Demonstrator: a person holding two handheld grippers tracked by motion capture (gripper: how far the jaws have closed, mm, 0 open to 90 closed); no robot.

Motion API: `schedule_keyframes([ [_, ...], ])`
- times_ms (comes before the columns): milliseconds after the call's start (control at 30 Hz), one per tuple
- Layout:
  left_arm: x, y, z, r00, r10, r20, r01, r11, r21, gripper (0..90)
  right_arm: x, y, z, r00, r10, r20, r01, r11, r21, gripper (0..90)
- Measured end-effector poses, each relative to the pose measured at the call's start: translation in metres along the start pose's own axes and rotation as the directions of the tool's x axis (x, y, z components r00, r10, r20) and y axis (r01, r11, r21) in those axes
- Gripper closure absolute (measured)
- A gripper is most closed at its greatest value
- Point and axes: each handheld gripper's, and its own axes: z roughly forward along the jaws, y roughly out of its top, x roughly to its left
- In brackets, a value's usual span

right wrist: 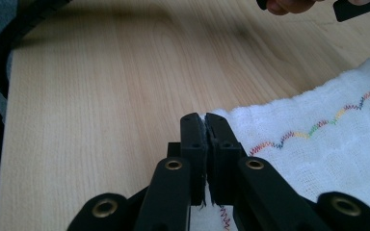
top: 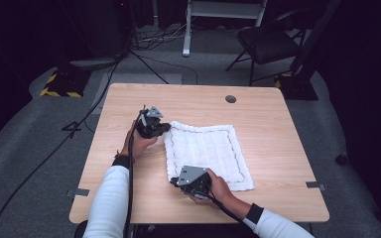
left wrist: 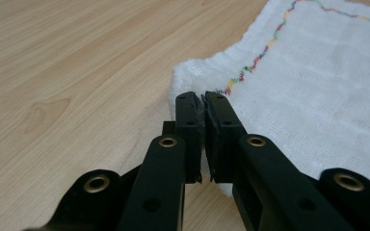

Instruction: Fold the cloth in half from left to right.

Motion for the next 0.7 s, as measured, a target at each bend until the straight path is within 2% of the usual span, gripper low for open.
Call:
schedule_keyframes([
  [133, 0.002, 0.0, -0.01, 0.9999, -0.016, -0.002, 0.016, 0.9997, -0.02, 85.1, 0.001, 0.006, -0.006, 1.0, -0.002, 0.007, 0.002, 1.0, -0.023, 87.0],
  [233, 0.0, 0.003, -0.01, 0.9996, -0.028, -0.001, 0.028, 0.9989, -0.039, 85.1, 0.001, 0.006, -0.014, 0.9999, -0.002, 0.014, 0.002, 0.999, -0.034, 87.0],
  [267, -0.001, 0.005, -0.01, 0.9998, -0.019, -0.003, 0.019, 0.999, -0.041, 85.2, 0.001, 0.007, -0.016, 0.9999, 0.002, 0.017, -0.001, 0.999, -0.038, 87.0],
  [433, -0.009, 0.014, -0.002, 0.9999, 0.005, -0.015, -0.006, 0.9988, -0.049, 85.3, -0.007, 0.001, -0.031, 0.9992, 0.025, 0.032, -0.023, 0.998, -0.051, 87.0],
  [600, -0.019, 0.027, 0.006, 0.9999, -0.005, -0.012, 0.004, 0.996, -0.09, 85.6, -0.017, -0.01, -0.048, 0.9968, 0.062, 0.05, -0.06, 0.997, -0.05, 87.0],
  [700, -0.027, 0.036, 0.016, 0.9998, 0.013, -0.017, -0.014, 0.9968, -0.079, 85.6, -0.023, -0.018, -0.06, 0.9942, 0.085, 0.066, -0.082, 0.995, -0.053, 87.0],
])
